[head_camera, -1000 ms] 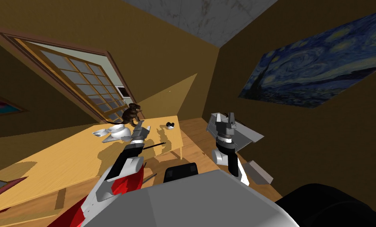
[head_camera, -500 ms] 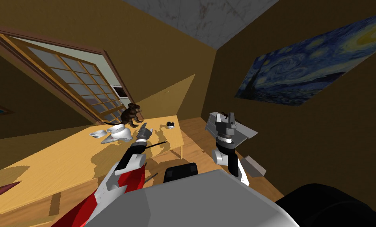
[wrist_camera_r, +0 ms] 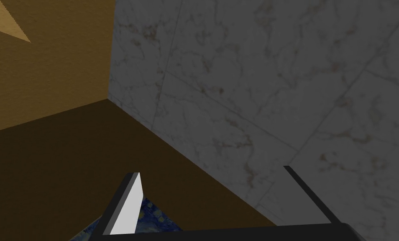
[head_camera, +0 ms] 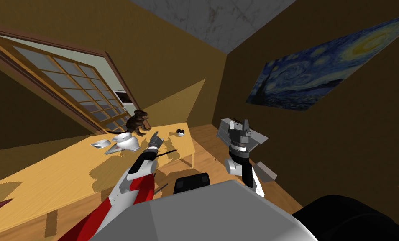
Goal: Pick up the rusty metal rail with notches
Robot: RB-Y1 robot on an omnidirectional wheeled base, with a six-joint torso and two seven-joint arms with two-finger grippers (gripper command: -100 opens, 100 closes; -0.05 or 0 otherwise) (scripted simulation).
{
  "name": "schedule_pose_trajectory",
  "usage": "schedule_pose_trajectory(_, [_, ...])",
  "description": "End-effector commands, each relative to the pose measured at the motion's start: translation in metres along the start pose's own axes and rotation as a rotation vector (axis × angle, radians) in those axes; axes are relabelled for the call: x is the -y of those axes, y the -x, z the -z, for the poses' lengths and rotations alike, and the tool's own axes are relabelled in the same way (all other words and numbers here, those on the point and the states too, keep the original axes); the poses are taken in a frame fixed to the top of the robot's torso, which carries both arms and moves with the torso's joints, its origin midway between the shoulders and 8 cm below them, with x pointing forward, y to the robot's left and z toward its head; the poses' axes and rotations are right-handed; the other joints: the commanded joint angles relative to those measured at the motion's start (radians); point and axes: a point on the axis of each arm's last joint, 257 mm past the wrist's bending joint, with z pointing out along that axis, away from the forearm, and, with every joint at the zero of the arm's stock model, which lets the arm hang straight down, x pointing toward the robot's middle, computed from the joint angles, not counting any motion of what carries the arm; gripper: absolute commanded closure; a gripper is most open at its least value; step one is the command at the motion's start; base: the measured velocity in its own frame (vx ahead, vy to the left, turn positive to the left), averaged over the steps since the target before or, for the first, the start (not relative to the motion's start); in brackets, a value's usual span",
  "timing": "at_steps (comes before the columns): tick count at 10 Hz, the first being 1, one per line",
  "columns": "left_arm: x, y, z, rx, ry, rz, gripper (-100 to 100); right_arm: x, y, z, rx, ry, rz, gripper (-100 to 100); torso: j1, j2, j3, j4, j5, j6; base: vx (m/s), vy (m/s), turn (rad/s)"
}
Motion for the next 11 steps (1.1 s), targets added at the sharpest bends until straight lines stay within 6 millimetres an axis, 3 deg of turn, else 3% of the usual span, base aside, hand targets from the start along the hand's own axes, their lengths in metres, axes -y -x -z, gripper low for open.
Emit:
schedule_pose_trajectory(1, [-0.021,0.004,-0.009,0.017,0.063,0.025,-100,0.000,0.000,0.000,0.000,0.000,0.000,0,0.000,0.000,0.000,0.000,0.000,0.000,-0.054,0.055,-0.099])
schedule_pose_trajectory(7, [-0.077,0.018,-0.027,0.069,0.245,0.084,-100,0.000,0.000,0.000,0.000,0.000,0.000,0,0.000,0.000,0.000,0.000,0.000,0.000,-0.041,0.047,-0.086])
schedule_pose_trajectory(11, [-0.125,0.031,-0.031,0.116,0.391,0.117,-100,0.000,0.000,0.000,0.000,0.000,0.000,0,0.000,0.000,0.000,0.000,0.000,0.000,-0.037,0.042,-0.095])
